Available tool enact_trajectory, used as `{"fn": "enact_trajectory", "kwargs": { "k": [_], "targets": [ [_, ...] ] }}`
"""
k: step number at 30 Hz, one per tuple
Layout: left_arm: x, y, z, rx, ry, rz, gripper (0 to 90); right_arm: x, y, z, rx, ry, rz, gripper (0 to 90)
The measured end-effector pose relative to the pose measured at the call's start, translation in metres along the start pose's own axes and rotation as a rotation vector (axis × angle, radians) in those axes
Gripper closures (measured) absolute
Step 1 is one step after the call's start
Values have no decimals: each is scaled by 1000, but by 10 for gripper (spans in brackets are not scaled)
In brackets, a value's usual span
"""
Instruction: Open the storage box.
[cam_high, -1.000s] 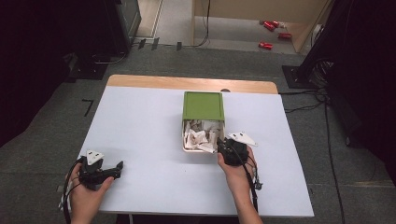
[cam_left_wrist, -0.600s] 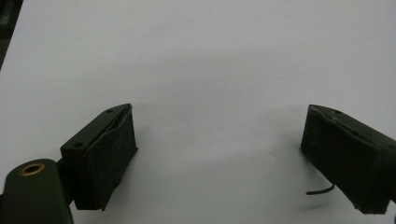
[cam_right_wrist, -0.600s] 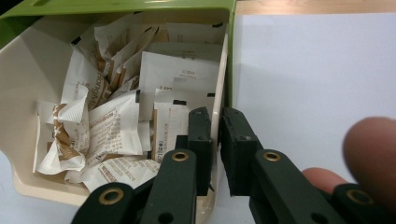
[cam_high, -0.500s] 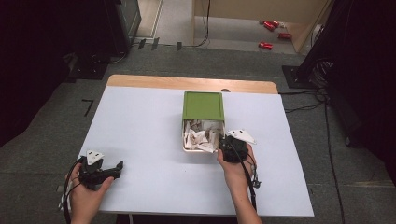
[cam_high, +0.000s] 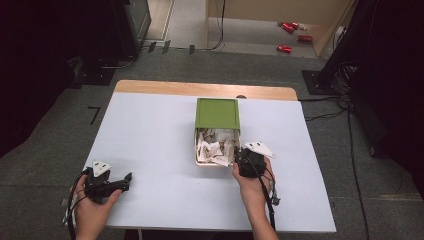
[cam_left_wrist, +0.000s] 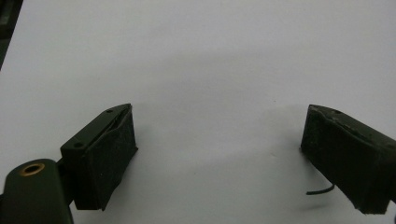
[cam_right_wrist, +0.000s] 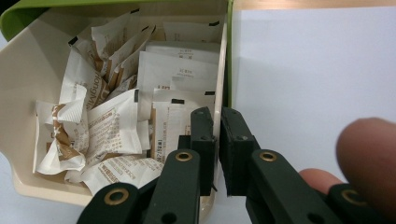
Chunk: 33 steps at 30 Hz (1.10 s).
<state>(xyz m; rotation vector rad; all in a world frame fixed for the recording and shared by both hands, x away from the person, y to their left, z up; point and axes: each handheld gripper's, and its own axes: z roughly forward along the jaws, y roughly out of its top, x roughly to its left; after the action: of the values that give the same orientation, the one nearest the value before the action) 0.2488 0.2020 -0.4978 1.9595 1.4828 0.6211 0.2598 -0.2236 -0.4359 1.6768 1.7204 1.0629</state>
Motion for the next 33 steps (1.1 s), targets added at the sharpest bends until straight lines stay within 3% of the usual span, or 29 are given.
{"fn": "enact_trajectory", "kwargs": {
  "k": [33],
  "targets": [
    [0,0,0,0,0,0,108,6,-28,-30,-15,11,21,858]
  ]
}}
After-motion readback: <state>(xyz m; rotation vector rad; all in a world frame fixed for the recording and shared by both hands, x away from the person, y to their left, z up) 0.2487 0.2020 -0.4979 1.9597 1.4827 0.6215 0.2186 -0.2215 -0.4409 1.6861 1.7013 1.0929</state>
